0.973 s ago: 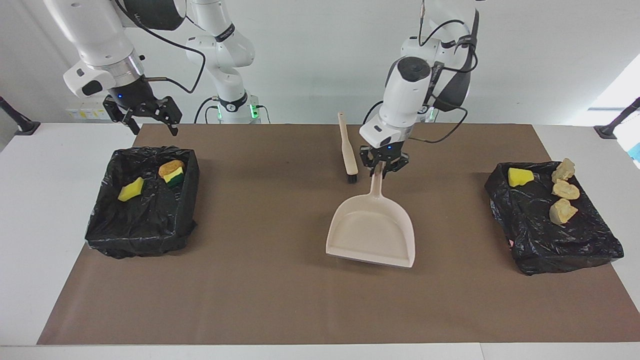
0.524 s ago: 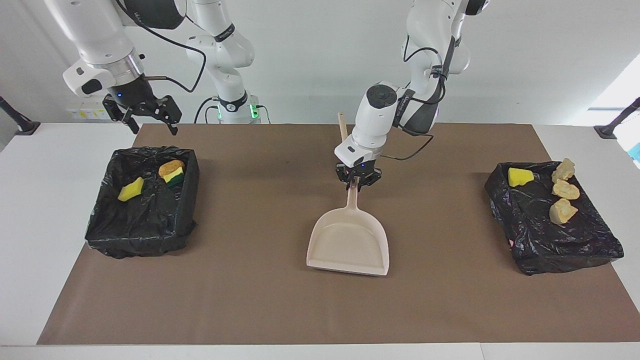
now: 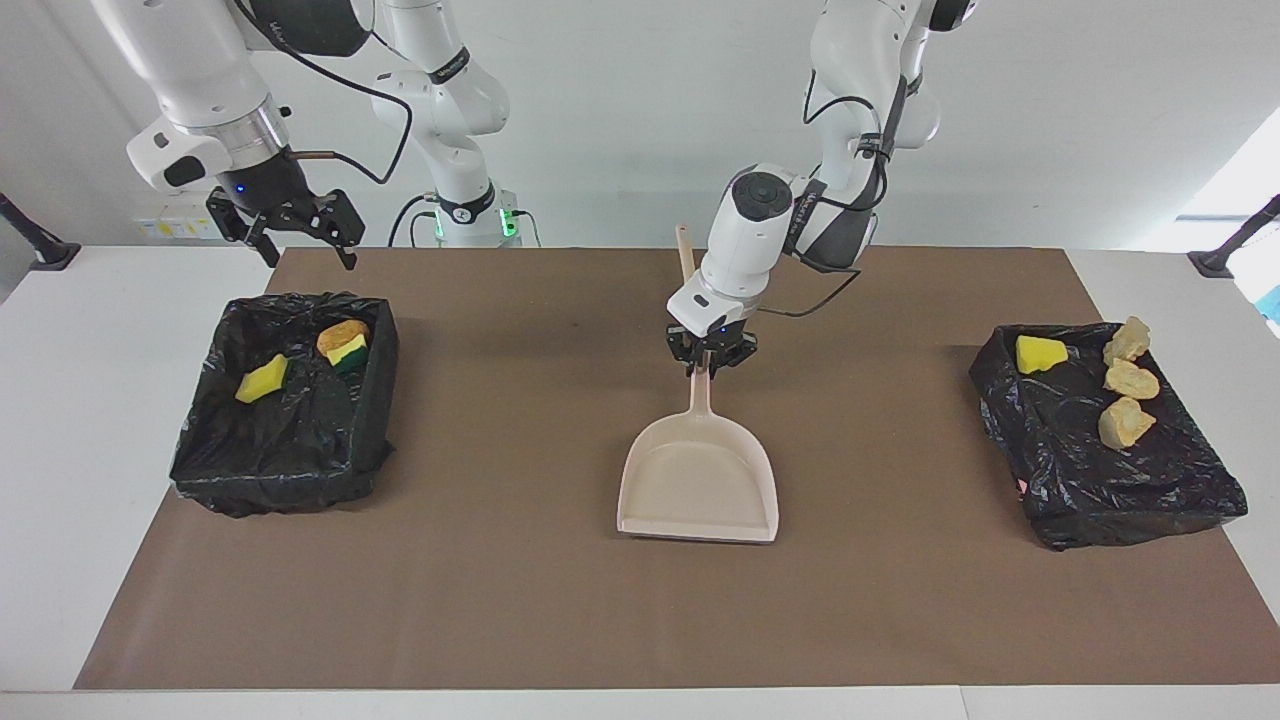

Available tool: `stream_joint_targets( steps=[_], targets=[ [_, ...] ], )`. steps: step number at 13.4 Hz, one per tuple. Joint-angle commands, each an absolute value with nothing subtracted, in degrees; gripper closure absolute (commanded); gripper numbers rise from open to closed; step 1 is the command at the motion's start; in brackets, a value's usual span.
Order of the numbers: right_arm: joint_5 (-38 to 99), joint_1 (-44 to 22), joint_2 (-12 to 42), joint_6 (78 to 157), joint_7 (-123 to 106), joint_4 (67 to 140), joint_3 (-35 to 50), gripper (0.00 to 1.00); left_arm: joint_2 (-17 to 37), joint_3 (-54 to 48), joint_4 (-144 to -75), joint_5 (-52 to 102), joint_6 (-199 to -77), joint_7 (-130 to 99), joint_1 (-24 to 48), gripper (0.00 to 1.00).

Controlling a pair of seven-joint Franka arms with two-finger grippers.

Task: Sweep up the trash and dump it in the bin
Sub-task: 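Lower the dustpan onto the table and open the left gripper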

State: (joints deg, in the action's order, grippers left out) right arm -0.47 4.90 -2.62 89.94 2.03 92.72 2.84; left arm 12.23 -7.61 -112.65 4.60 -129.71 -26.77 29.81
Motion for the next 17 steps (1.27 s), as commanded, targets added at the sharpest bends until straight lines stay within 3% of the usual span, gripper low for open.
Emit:
stream_joint_targets(
  steps=[1,17],
  targets=[
    [-0.88,5.10,-3.43,89.47,4.66,92.55,5.27,0.00,12.13,-6.50,-112.68,5.54,-129.29,-27.25,31.38,1.00],
    [-0.26,0.53,-4.75,88.59,4.92,92.90,0.44,0.00,13.01,-6.50,-112.50,5.54,-131.48,-31.73,30.50,1.00]
  ],
)
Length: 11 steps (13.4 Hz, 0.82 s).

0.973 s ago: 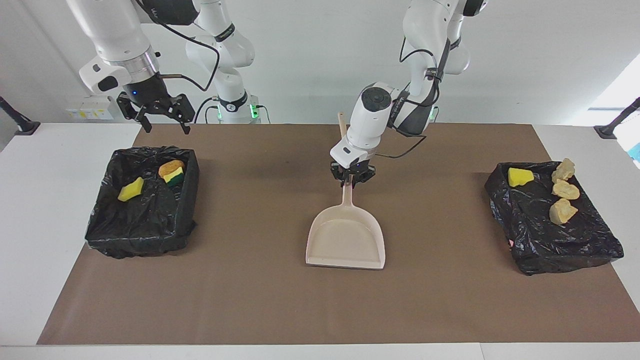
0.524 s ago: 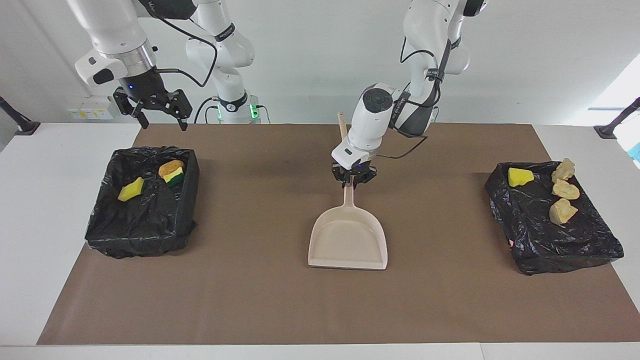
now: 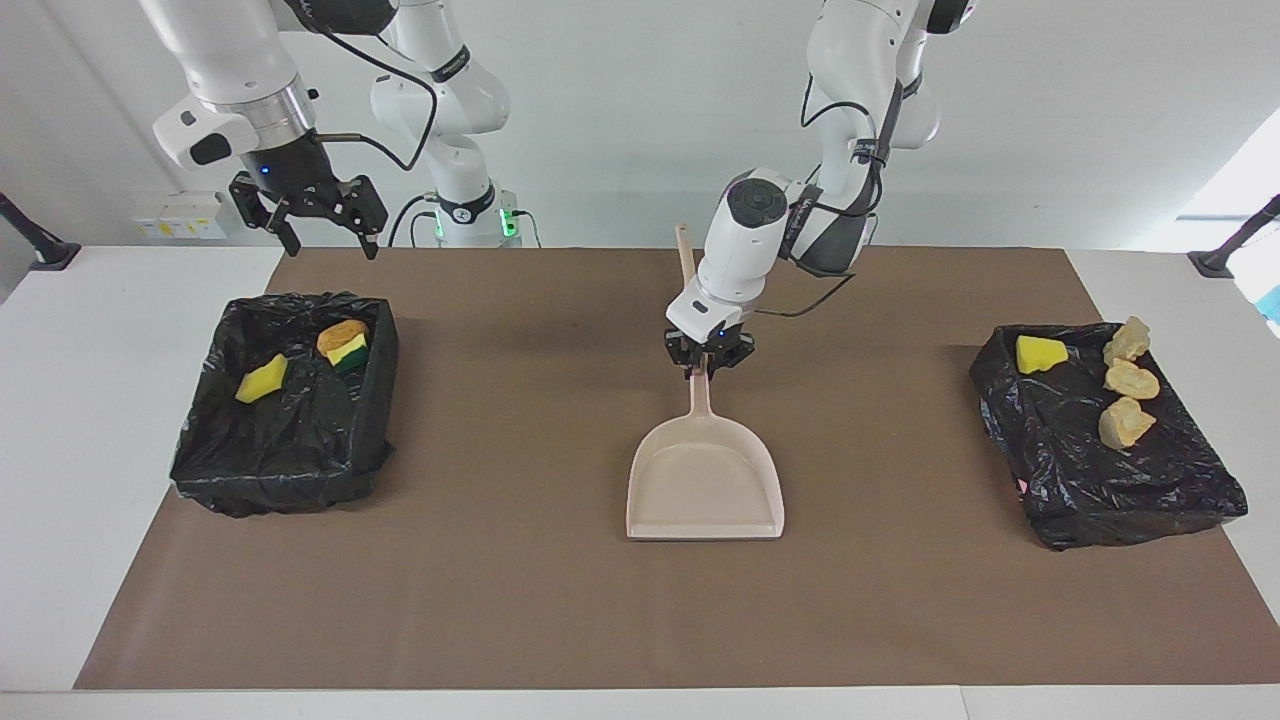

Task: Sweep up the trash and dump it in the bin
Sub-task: 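Lower the dustpan onto the table and open the left gripper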

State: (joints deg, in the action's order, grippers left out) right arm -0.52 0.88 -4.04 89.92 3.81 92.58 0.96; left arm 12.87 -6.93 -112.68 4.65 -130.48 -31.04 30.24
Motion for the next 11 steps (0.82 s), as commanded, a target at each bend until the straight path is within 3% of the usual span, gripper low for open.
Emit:
stream_joint_targets(
  steps=[1,3,5,6,8,11],
  targets=[
    [-0.26,0.53,-4.75,88.59,4.92,92.81,0.44,0.00,13.09,-6.50,-112.59,5.54,-131.75,-31.73,30.50,1.00],
    [-0.18,0.53,-4.83,88.51,4.83,92.81,0.44,0.00,13.18,-6.50,-112.59,5.62,-131.66,-32.16,30.41,0.98],
    [-0.18,0.53,-4.92,88.50,4.92,92.90,0.44,0.00,13.18,-6.50,-112.59,5.62,-131.66,-31.91,30.32,0.75],
    [-0.18,0.53,-4.92,88.51,4.92,92.90,0.44,0.00,13.18,-6.50,-112.59,5.62,-131.66,-31.90,30.32,0.55],
    [-0.17,0.61,-4.92,89.03,5.01,92.90,0.44,0.00,13.18,-6.42,-112.33,5.62,-131.05,-31.56,30.41,0.00],
    [-0.09,0.53,-4.92,89.12,5.27,92.90,0.62,0.00,12.66,-5.54,-111.19,5.10,-130.52,-31.12,29.89,0.00]
  ],
)
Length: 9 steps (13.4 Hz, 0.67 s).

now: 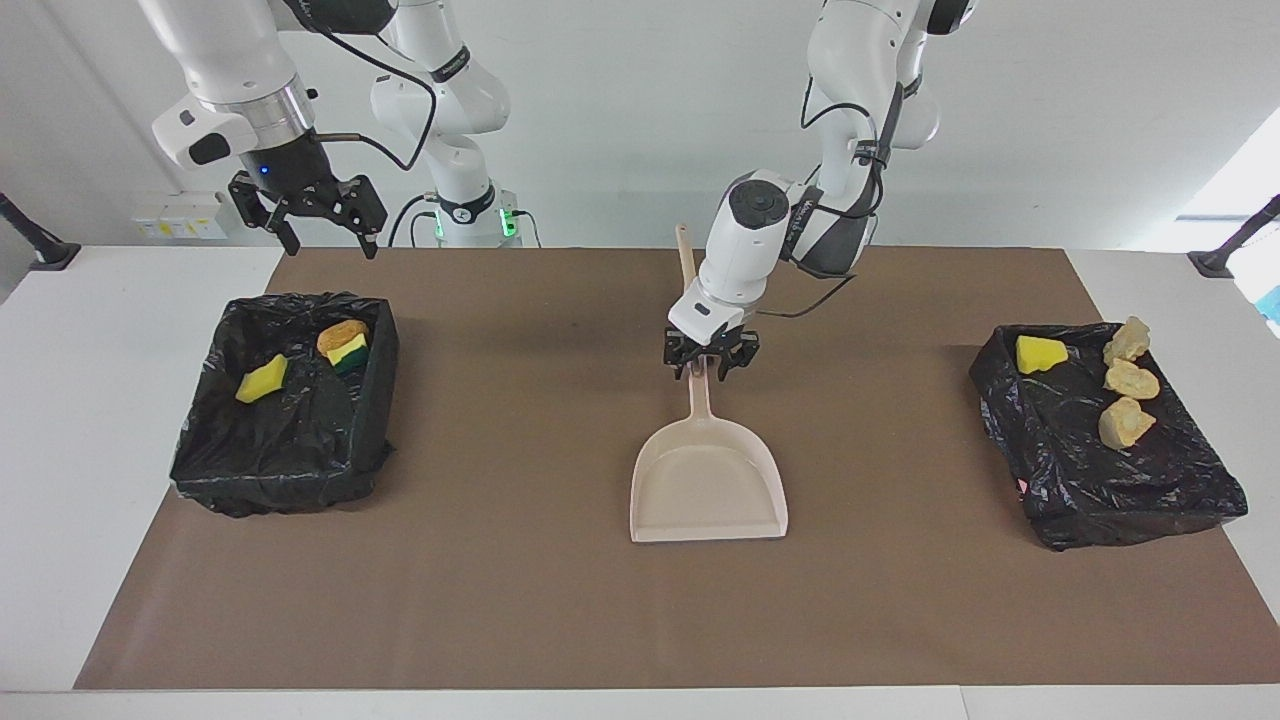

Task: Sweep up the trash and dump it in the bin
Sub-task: 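Lower the dustpan onto the table and open the left gripper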

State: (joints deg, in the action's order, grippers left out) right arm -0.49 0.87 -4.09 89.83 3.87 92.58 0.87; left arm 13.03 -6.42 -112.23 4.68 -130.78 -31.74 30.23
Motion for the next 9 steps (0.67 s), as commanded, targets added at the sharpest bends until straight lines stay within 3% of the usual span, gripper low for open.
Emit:
stream_joint_targets(
  steps=[1,4,9],
  targets=[
    [-0.09,0.53,-4.92,89.12,5.27,92.90,0.62,0.00,12.48,-5.19,-110.49,5.01,-130.26,-31.03,28.49,0.00],
    [-0.09,0.53,-5.01,88.60,5.19,92.90,0.62,0.00,11.00,-4.92,-109.07,4.92,-129.64,-29.19,25.50,0.00],
    [-0.09,0.53,-5.01,88.59,5.19,92.99,0.62,0.00,3.62,-4.92,-108.63,4.92,-121.66,-16.82,16.54,0.00]
  ],
)
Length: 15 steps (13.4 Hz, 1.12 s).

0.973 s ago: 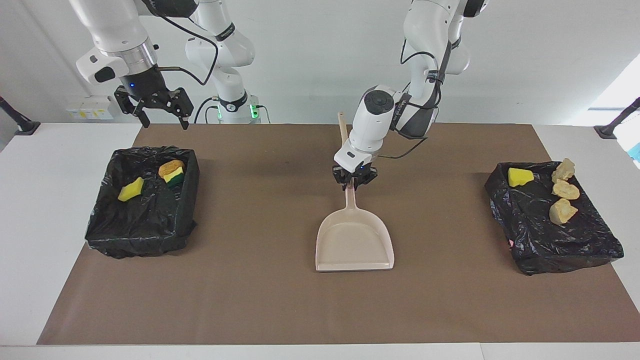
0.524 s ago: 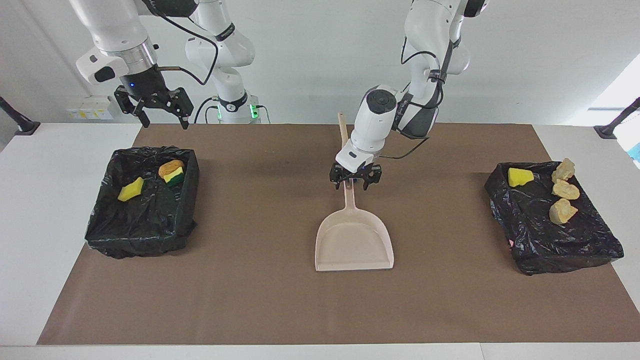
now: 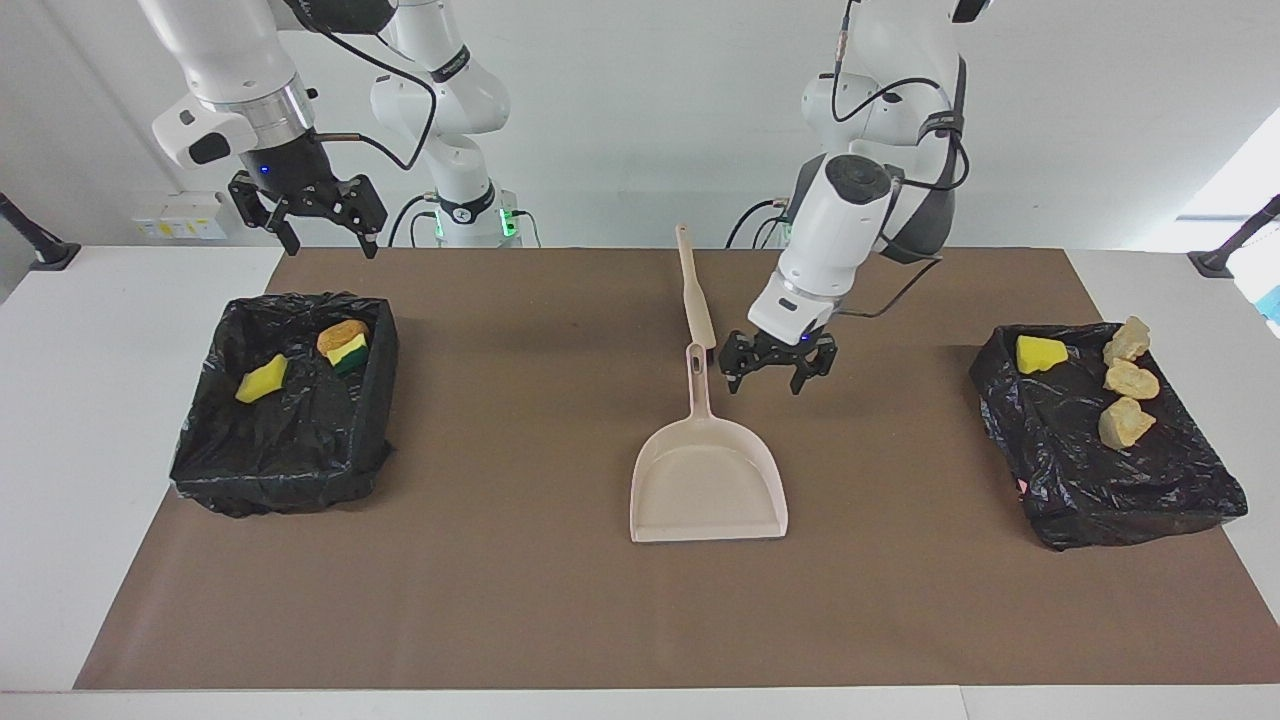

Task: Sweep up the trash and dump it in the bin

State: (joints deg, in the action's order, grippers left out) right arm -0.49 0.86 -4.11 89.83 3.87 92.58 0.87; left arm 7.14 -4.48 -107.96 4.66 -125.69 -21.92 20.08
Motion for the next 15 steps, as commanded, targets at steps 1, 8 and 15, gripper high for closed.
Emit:
stream_joint_targets(
  steps=[1,8,15],
  targets=[
    [-0.09,0.53,-5.10,88.51,5.19,93.08,0.62,0.00,2.82,-4.92,-108.11,4.92,-119.20,-12.96,13.91,0.00],
    [-0.09,0.53,-5.19,88.42,5.10,93.16,0.35,0.00,-1.06,-4.83,-102.33,4.75,-99.63,3.95,1.06,0.00],
    [-0.09,0.53,-5.19,88.33,5.10,93.16,0.35,0.00,-2.81,-4.48,-89.93,2.02,-83.86,4.83,-0.44,0.00]
  ],
)
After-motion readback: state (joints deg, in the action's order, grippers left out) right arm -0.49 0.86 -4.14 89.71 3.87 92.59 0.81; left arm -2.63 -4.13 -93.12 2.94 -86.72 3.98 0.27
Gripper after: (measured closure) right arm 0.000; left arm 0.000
